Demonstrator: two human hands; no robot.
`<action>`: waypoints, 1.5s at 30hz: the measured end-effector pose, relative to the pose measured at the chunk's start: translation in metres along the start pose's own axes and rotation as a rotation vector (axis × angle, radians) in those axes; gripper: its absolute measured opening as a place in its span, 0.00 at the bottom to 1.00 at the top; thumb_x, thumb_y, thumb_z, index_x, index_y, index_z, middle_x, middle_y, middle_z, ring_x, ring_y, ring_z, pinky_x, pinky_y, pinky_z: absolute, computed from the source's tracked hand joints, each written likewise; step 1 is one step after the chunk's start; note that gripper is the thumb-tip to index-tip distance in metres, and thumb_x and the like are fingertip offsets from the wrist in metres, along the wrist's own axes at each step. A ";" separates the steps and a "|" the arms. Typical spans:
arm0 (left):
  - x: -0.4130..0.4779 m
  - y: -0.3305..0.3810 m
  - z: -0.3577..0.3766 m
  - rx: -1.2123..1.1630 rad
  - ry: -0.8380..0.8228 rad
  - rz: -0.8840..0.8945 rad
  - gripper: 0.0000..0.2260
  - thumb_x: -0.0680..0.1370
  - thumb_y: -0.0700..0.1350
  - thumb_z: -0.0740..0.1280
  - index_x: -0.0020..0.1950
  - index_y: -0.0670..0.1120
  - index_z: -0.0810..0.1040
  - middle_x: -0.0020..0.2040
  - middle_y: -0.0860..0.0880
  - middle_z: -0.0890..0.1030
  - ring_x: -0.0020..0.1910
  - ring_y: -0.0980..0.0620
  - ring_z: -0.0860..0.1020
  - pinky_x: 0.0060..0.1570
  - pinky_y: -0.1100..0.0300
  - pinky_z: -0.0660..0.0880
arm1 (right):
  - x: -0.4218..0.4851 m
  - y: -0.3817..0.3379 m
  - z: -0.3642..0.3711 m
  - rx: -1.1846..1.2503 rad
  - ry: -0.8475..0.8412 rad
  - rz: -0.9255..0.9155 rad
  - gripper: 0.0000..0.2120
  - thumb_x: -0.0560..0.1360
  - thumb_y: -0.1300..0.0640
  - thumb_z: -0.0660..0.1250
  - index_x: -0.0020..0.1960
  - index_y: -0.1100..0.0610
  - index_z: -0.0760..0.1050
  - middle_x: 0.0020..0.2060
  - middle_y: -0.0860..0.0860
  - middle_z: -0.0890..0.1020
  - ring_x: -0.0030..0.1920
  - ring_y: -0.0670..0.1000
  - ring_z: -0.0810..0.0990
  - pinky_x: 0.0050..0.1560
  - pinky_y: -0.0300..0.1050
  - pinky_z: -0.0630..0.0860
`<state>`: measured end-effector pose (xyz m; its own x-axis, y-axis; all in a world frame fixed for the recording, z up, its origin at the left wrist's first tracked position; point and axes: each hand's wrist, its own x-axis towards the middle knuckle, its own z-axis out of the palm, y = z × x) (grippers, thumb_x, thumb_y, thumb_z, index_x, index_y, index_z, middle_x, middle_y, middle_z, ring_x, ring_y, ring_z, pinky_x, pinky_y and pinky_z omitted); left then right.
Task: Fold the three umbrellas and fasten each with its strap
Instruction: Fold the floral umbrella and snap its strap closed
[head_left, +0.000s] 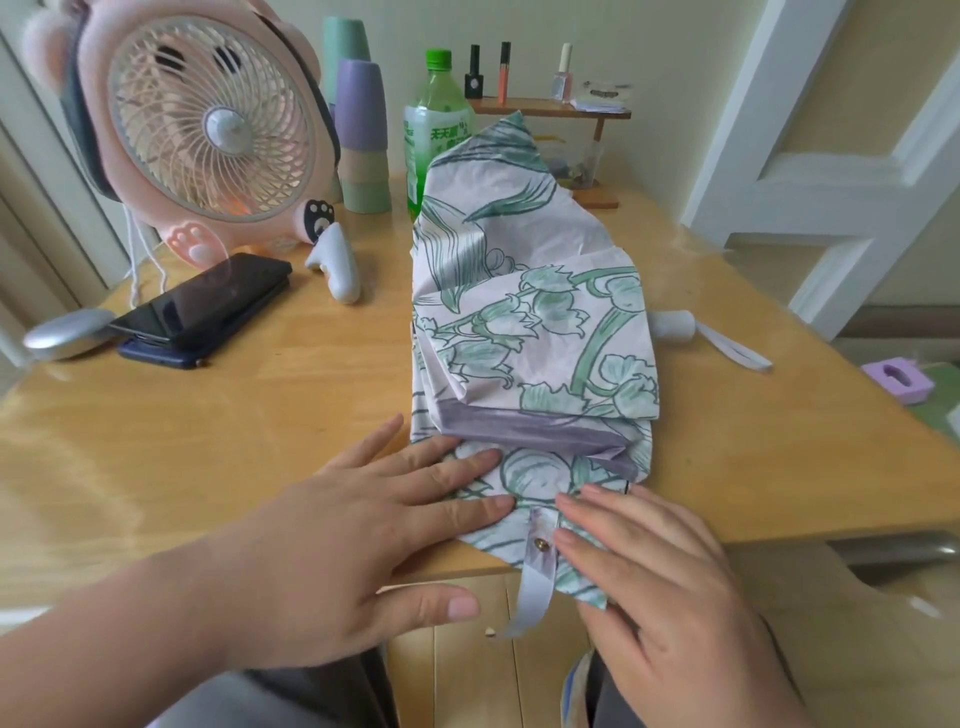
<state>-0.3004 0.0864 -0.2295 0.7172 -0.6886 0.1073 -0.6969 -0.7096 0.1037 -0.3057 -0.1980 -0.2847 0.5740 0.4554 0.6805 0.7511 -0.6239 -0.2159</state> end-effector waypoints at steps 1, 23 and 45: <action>-0.001 -0.002 0.000 -0.016 0.062 -0.002 0.29 0.81 0.70 0.53 0.80 0.61 0.61 0.82 0.59 0.56 0.82 0.55 0.52 0.78 0.48 0.48 | 0.001 0.002 0.000 0.007 0.014 -0.011 0.12 0.73 0.60 0.70 0.54 0.56 0.86 0.62 0.48 0.84 0.64 0.52 0.81 0.64 0.58 0.75; 0.036 -0.025 -0.034 -0.318 0.624 -0.140 0.08 0.77 0.49 0.72 0.53 0.48 0.85 0.51 0.53 0.83 0.53 0.54 0.81 0.53 0.57 0.77 | 0.069 -0.008 -0.035 0.594 0.378 0.445 0.06 0.82 0.50 0.67 0.51 0.44 0.83 0.45 0.44 0.87 0.46 0.48 0.86 0.50 0.35 0.78; 0.045 -0.001 -0.029 -0.856 0.238 -0.636 0.13 0.71 0.51 0.79 0.52 0.53 0.82 0.43 0.58 0.86 0.42 0.58 0.84 0.52 0.57 0.79 | 0.096 0.000 -0.045 0.487 0.324 0.677 0.08 0.80 0.56 0.70 0.42 0.51 0.82 0.39 0.41 0.86 0.39 0.36 0.82 0.41 0.29 0.76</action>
<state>-0.2676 0.0609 -0.1959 0.9922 -0.1208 -0.0302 -0.0378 -0.5234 0.8513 -0.2653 -0.1830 -0.1882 0.8796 -0.1601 0.4479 0.3826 -0.3215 -0.8662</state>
